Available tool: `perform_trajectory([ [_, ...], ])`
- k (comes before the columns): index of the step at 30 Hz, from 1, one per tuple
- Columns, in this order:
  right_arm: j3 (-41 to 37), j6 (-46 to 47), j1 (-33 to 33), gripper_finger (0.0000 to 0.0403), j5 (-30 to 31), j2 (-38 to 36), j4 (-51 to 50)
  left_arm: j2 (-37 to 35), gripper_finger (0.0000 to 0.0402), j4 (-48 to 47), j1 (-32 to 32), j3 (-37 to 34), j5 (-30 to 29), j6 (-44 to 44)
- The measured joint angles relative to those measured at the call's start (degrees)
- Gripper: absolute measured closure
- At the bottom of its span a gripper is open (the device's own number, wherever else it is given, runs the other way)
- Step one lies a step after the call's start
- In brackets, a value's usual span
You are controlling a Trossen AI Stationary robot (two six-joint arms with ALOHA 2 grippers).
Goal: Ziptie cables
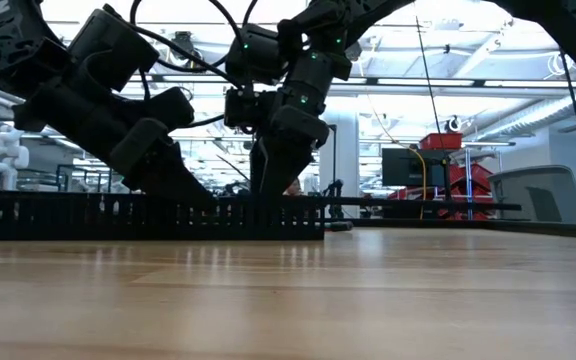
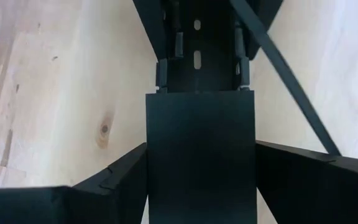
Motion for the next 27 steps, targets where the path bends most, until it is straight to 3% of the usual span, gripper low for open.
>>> perform_trajectory([
  [27, 0.0, 0.6, 1.3, 0.016, -0.6, 0.2, 4.4, 0.1, 0.0194, 1.9, 0.0, 0.1, 0.0, 0.5],
])
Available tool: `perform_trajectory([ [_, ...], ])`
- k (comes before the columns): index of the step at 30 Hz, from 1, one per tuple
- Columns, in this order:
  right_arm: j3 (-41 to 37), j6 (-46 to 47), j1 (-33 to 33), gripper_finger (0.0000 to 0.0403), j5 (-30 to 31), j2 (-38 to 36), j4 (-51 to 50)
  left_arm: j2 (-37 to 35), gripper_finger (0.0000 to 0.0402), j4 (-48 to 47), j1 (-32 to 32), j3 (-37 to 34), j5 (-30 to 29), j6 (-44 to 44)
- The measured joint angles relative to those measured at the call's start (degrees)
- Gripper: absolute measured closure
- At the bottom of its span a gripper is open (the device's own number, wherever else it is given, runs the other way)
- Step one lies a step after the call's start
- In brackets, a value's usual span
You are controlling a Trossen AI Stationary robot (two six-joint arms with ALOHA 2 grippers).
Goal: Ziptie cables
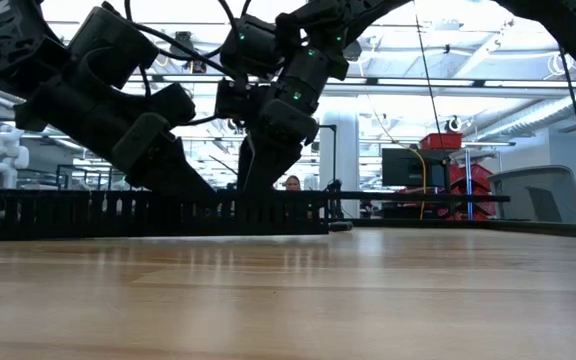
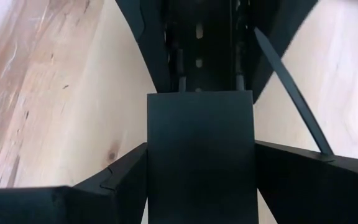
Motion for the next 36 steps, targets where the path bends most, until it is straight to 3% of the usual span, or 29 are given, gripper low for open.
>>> perform_trajectory([
  [26, 0.1, 0.7, 0.7, 0.0151, 2.2, 0.7, 0.6, 0.0, 0.0194, -0.5, -1.8, 0.8, -1.0, -0.6],
  [36, 0.1, 0.7, 0.7, 0.015, 2.3, 0.7, -0.5, 0.0, 0.0194, -0.4, -2.1, 0.9, 1.5, -0.7],
])
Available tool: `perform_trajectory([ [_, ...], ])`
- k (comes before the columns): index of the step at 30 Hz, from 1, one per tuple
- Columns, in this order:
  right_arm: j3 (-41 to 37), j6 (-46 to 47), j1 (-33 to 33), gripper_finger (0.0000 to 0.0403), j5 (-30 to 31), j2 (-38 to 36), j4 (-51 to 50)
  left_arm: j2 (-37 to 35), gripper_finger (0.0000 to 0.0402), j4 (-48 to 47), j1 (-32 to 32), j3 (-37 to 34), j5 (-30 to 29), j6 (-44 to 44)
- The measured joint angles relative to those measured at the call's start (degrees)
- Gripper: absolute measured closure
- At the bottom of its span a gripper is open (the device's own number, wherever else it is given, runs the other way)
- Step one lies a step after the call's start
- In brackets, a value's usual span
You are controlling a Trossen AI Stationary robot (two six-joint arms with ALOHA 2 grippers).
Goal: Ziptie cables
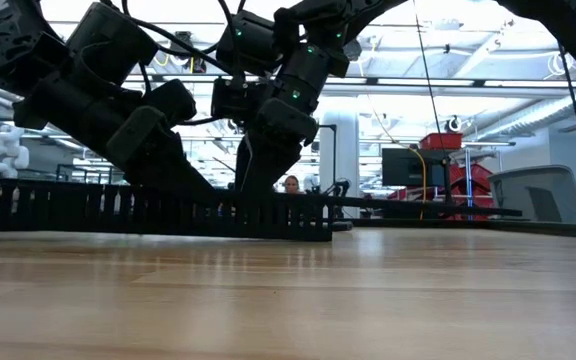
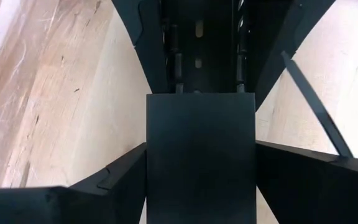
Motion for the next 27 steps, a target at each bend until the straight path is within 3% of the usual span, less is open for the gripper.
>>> perform_trajectory([
  [13, 0.0, 0.3, -0.1, 0.015, 0.6, 0.2, -0.7, 0.2, 0.0182, -1.9, 0.0, 0.2, 1.0, -0.5],
  [27, -0.1, -0.1, -0.2, 0.015, 1.0, 0.2, -0.6, 0.2, 0.0046, -2.5, 0.2, 0.1, 1.3, -3.9],
])
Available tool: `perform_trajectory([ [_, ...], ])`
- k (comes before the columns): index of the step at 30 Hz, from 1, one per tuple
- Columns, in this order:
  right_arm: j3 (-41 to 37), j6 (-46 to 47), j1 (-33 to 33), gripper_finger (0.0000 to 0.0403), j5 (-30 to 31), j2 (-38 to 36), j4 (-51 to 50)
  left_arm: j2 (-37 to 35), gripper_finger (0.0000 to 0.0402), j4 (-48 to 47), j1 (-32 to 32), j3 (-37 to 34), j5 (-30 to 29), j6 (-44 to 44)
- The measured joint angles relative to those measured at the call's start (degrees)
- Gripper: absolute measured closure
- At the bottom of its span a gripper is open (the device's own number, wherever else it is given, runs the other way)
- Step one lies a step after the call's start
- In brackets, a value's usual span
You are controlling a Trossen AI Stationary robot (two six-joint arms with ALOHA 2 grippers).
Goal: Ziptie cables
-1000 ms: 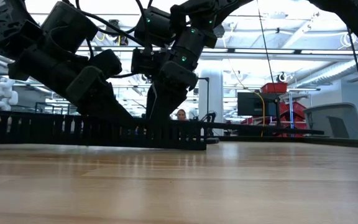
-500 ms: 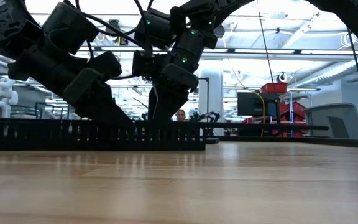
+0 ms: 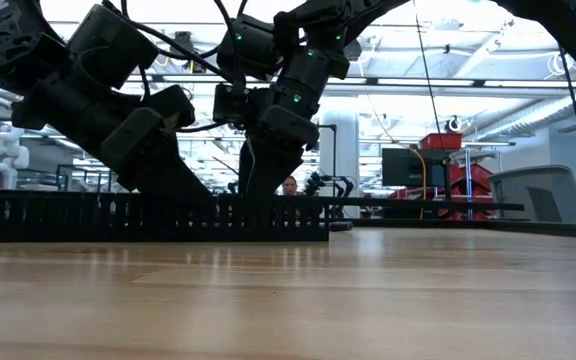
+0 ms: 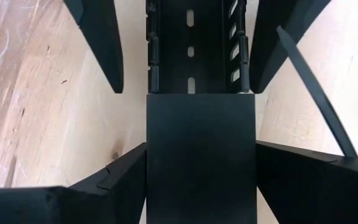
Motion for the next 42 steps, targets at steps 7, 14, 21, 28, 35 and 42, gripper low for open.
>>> perform_trajectory([
  [7, 0.0, 0.0, 0.0, 0.015, -0.1, 0.1, 0.1, 0.0, 0.0004, 0.3, 0.0, 0.0, -0.5, 0.1],
  [14, -0.5, -1.1, 0.0, 0.015, -0.3, 0.2, 0.8, -1.8, 0.0004, -0.1, 0.0, 0.0, -0.5, 2.6],
  [21, -0.6, -1.0, 0.0, 0.015, -0.2, 0.3, 0.0, -4.9, 0.0004, -5.3, -0.5, -0.1, -0.4, -2.0],
  [28, -0.6, -1.1, 0.0, 0.015, -0.3, 0.3, -0.1, -6.8, 0.0004, -8.2, -3.5, -0.1, -0.2, -5.1],
  [35, -0.6, -1.1, 0.0, 0.015, -0.5, 0.3, -0.1, -6.8, 0.0004, -8.2, -3.9, -0.1, -0.4, -10.5],
  [42, -0.6, -1.1, 0.0, 0.015, -0.4, 0.3, -0.1, -6.8, 0.0004, -8.2, -3.6, -0.1, -0.4, -8.3],
])
